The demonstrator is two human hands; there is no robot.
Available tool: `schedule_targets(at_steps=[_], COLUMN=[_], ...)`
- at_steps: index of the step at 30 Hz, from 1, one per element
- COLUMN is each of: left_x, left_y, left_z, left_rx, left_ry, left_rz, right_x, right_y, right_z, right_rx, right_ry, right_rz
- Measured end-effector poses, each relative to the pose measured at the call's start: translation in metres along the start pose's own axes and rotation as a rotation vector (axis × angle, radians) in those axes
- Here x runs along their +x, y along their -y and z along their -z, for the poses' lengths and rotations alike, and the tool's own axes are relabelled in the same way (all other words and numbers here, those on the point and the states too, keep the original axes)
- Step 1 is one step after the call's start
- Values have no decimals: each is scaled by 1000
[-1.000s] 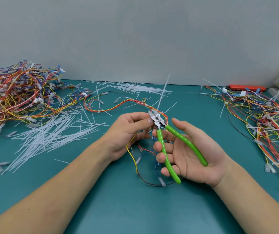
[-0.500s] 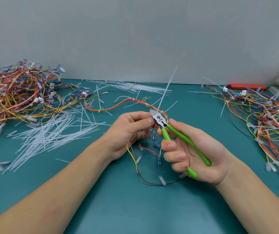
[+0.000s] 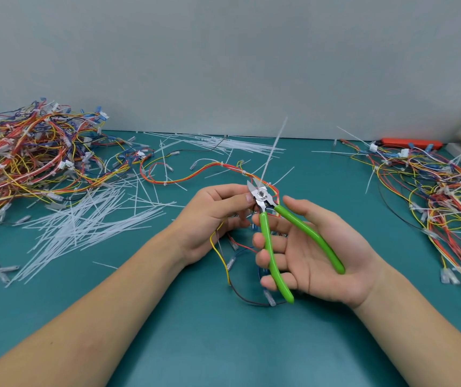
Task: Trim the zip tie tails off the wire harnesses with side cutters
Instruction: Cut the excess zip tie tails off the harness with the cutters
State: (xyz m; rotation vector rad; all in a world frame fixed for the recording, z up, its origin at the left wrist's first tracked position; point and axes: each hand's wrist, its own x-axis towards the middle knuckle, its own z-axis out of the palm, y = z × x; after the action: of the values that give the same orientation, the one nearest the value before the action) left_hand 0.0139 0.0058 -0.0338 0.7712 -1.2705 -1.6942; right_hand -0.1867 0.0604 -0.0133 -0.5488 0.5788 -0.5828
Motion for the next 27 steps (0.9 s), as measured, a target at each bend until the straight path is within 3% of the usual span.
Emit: schedule_targets(at_steps=[12,27], left_x=[1,0], left_y=[1,0], left_z=[1,1], left_rx=[-6,-20], left_ry=[-4,6], left_rz=[7,6], right_x=[0,2], right_y=[1,-3], right_z=[-3,-3], right_rx=[-29,-14], right_ry=[-96,-57], right_rz=[56,25])
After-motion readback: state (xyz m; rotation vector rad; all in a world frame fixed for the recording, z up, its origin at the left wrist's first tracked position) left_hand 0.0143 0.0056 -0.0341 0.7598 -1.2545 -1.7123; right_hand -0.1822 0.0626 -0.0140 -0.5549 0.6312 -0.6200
